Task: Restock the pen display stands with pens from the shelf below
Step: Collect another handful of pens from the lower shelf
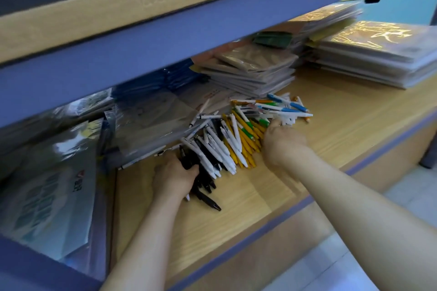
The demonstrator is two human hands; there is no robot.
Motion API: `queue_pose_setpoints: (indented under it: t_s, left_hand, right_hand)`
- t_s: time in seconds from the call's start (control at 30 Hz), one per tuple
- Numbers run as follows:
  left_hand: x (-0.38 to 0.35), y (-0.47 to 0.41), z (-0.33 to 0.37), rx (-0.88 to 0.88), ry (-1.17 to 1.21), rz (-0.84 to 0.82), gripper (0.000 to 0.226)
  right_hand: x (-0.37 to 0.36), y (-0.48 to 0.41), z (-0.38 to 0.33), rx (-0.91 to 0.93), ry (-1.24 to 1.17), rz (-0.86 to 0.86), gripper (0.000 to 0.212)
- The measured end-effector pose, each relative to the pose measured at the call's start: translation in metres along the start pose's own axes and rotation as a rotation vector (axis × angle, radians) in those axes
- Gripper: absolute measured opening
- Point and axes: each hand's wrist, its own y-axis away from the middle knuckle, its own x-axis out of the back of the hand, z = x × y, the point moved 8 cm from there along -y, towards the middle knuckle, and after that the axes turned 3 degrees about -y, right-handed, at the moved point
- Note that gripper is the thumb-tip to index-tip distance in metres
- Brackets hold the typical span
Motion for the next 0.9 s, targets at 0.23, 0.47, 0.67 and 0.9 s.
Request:
queue_pose_setpoints:
  t_s: [0.23, 0.47, 0.67, 0.9]
  left_hand:
    - [0.008, 0.005, -0.004, 0.053, 0.167, -0.033, 0.016]
    - [0.010, 0.007, -0.030, 0.243, 0.687, 0.079, 0.024]
    - [0.014, 0.012, -0.015, 0.275, 1.127, 0.119, 0.021]
    - [0.012, 0.032, 0.041, 0.075, 1.092, -0.121, 0.008]
  right_hand:
    - [0.012, 0.002, 0.012, 0.038, -0.067, -0.024, 0.036]
    - [-0.002, 0.017, 0.056, -0.171, -0.946, -0.457, 0.019]
    - [-0.040, 0.049, 0.057, -0.371, -1.467, -0.909, 0.025]
    - [-0.028, 0.060, 0.054, -0.160, -1.054, -0.866, 0.024]
